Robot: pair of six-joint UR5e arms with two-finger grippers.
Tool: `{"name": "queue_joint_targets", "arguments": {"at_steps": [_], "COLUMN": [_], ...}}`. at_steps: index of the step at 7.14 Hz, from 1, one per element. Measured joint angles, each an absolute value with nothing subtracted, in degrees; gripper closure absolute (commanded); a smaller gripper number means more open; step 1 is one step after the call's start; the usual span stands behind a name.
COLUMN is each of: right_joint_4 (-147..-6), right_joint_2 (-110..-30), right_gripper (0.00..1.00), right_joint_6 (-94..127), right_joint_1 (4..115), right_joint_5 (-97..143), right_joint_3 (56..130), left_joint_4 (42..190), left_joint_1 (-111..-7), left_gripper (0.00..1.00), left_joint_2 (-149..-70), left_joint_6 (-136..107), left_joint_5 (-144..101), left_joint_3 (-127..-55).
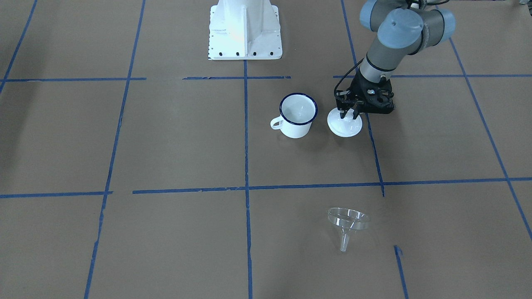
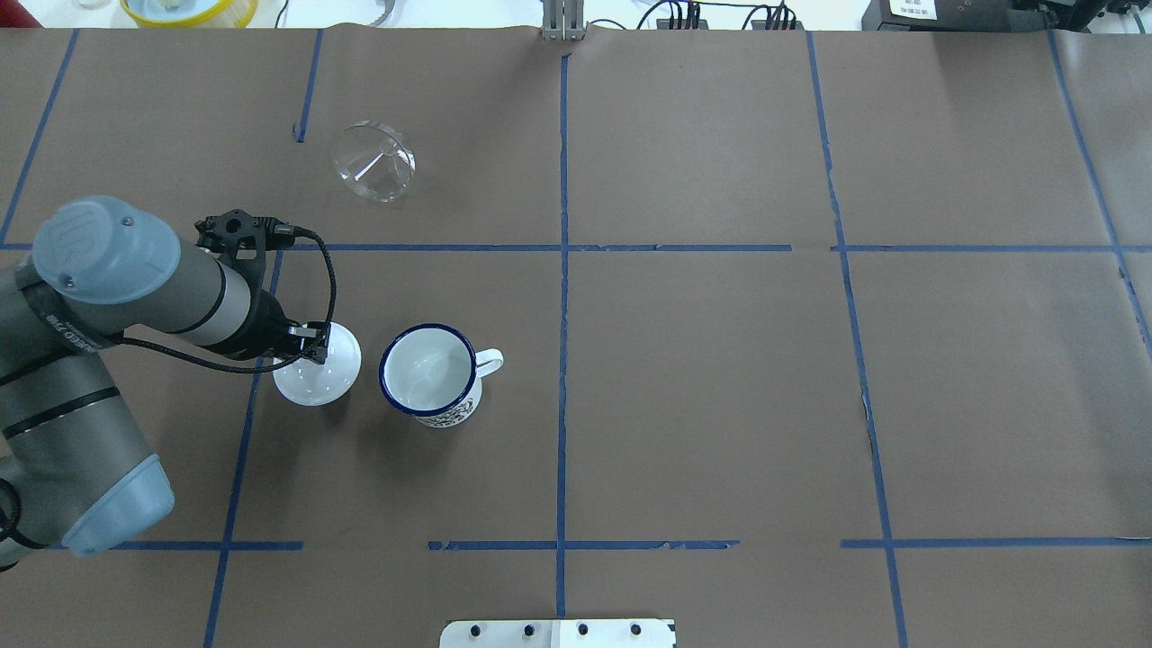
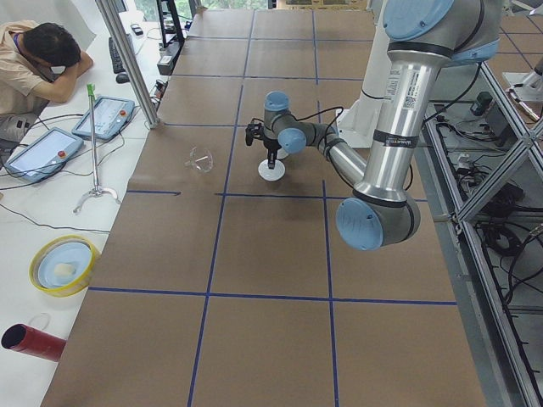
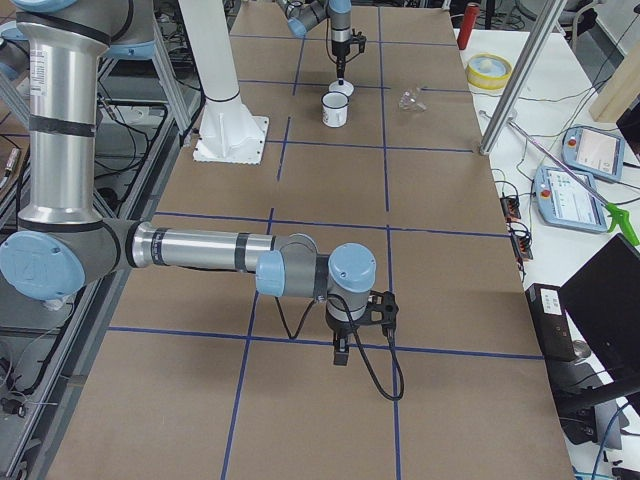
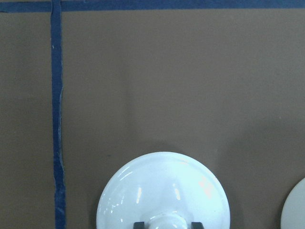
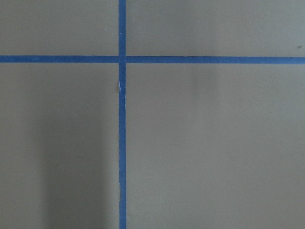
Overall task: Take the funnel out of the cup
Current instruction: 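Lift the white lid and carry it over the mug with the left gripper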
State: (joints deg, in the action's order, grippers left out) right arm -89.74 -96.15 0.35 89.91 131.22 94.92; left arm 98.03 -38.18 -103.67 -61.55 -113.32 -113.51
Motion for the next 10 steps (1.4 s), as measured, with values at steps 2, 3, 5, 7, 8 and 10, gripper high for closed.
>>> {"name": "queue_joint_targets", "arguments": {"at_steps": [2, 3, 5, 7, 8, 10], "right_joint_4": [-89.74, -89.74, -89.74, -89.73, -89.73, -89.74], "right_joint_2": [-96.15, -96.15, -96.15, -96.15, -96.15, -96.15], "right_gripper": [0.00, 0.00, 0.00, 0.00, 0.00, 0.00], "right_joint_6": [0.35, 0.35, 0.35, 0.35, 0.35, 0.35], "right_joint_1": [89.91, 89.91, 89.91, 89.91, 89.91, 89.91], "right_joint_5": [131.22, 131.22, 131.22, 131.22, 131.22, 131.22], "right_joint_3": [94.92, 94.92, 94.92, 94.92, 94.92, 94.92], "left_joint_4": [82.57, 74.26, 66.01, 67.41, 70.13, 74.18], "left_joint_1": [-42.13, -42.91, -41.93, -37.91, -36.53, -34.49], "left_gripper": [1.00, 1.00, 1.00, 1.00, 1.00, 1.00], "left_joint_2": [-109.26, -114.89, -124.02, -128.48, -129.00, -128.73], "left_joint_6": [-61.54, -62.24, -68.58, -74.28, -76.05, -77.53], "left_joint_5": [-113.58, -114.39, -116.41, -116.47, -116.11, -114.20], "left_joint_3": [-122.07, -123.69, -122.60, -116.07, -112.64, -108.65]}}
